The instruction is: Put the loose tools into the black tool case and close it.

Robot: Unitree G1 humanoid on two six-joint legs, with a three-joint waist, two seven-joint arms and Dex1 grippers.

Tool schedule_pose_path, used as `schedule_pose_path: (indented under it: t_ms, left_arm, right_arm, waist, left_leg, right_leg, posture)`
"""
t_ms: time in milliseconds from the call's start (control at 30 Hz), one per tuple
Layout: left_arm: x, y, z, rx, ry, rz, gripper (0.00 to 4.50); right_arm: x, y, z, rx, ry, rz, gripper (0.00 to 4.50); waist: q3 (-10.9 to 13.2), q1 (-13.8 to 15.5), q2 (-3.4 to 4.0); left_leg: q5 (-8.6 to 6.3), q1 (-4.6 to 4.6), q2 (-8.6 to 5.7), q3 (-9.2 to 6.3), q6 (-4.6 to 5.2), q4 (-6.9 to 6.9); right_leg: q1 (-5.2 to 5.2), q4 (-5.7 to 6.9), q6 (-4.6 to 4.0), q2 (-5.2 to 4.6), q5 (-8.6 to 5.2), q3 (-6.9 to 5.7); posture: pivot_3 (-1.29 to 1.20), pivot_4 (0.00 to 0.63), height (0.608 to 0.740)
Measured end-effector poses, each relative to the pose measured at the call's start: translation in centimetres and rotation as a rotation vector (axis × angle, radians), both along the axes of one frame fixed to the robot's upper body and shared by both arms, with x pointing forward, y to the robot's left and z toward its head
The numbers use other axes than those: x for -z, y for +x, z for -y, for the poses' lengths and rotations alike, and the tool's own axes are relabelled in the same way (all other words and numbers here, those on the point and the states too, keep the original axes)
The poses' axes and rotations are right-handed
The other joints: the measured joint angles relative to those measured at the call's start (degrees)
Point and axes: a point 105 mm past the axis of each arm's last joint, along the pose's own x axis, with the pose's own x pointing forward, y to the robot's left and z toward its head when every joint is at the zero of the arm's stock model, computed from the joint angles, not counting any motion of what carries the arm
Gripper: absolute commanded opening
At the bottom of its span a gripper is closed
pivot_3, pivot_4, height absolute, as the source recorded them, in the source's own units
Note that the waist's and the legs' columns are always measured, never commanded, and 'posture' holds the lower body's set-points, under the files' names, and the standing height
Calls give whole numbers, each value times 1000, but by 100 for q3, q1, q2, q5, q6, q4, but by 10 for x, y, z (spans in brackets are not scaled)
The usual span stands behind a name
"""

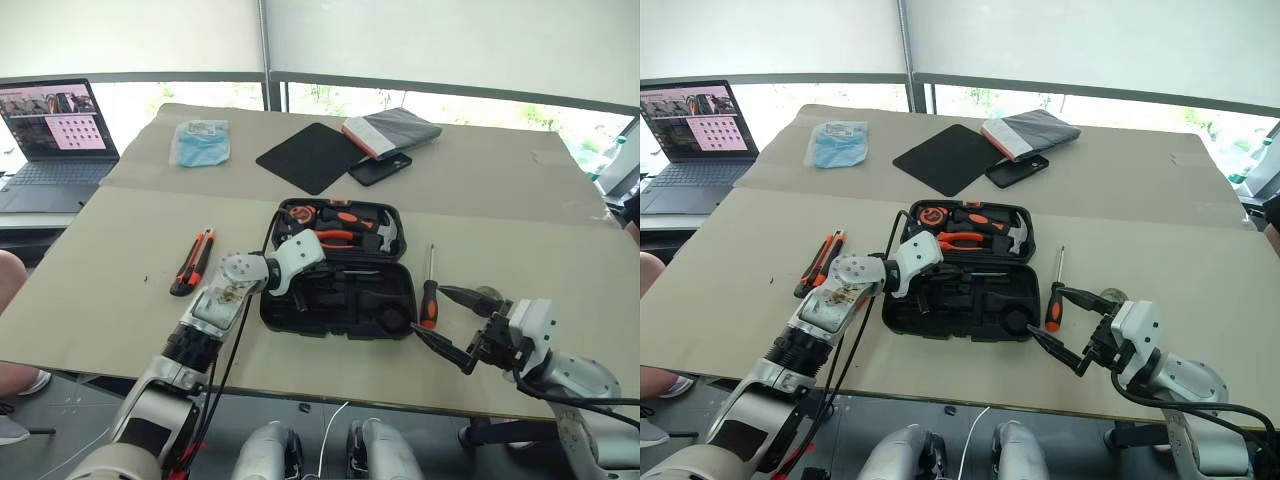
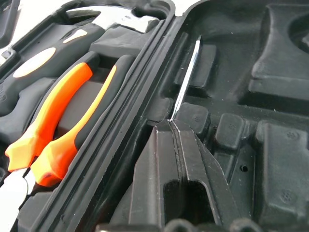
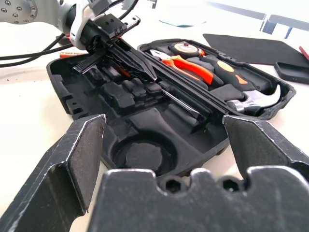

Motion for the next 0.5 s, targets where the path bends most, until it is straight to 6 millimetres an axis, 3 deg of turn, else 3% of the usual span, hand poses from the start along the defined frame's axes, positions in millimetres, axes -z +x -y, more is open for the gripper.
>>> schedule_pose_path:
  t_ms: [200,267,300,367,433,500]
  left_arm:
    - [0,-6,-2,27,-85,-19,16]
    - [-4,-14,-9,51,-191,-67,521]
    - [-10,-17,-13,84,-227,-61,630]
    - [-30,-25,-23,167,-271,7,1307]
    - [-56,-35,-43,253,-305,98,2115]
    - [-61,-41,-68,259,-291,97,2834]
  right_arm:
    - [0,-5,3,42,12,-16,4500]
    - [-1,-8,12,109,61,-43,4500]
    - [-4,-8,17,153,115,-56,4500]
    - [-7,-14,24,209,182,-77,4500]
    - [-2,-27,34,276,209,-136,4500]
    - [7,-37,48,372,223,-184,4500]
  waist:
    - [-13,0,21]
    - [-12,-3,19]
    - [-11,-5,19]
    - [-11,-3,20]
    - [-13,-3,24]
    - [-16,-8,29]
  left_leg:
    - [2,-2,0,0,-2,-2]
    - [10,-17,2,-2,2,-3]
    - [13,-21,2,-3,2,-3]
    - [10,-22,3,-3,-11,-4]
    - [1,-16,3,-4,-29,-11]
    - [-2,-10,2,-3,-30,-14]
  right_leg:
    - [-5,1,0,0,0,1]
    - [-20,1,-3,0,1,0]
    - [-24,2,-4,1,1,-1]
    - [-29,3,-8,0,0,0]
    - [-24,-1,-9,0,-2,0]
    - [-17,-4,-6,0,-4,0]
  posture:
    - [0,150,740]
    - [0,150,740]
    - [0,150,740]
    - [0,150,740]
    - [0,150,740]
    - [0,150,740]
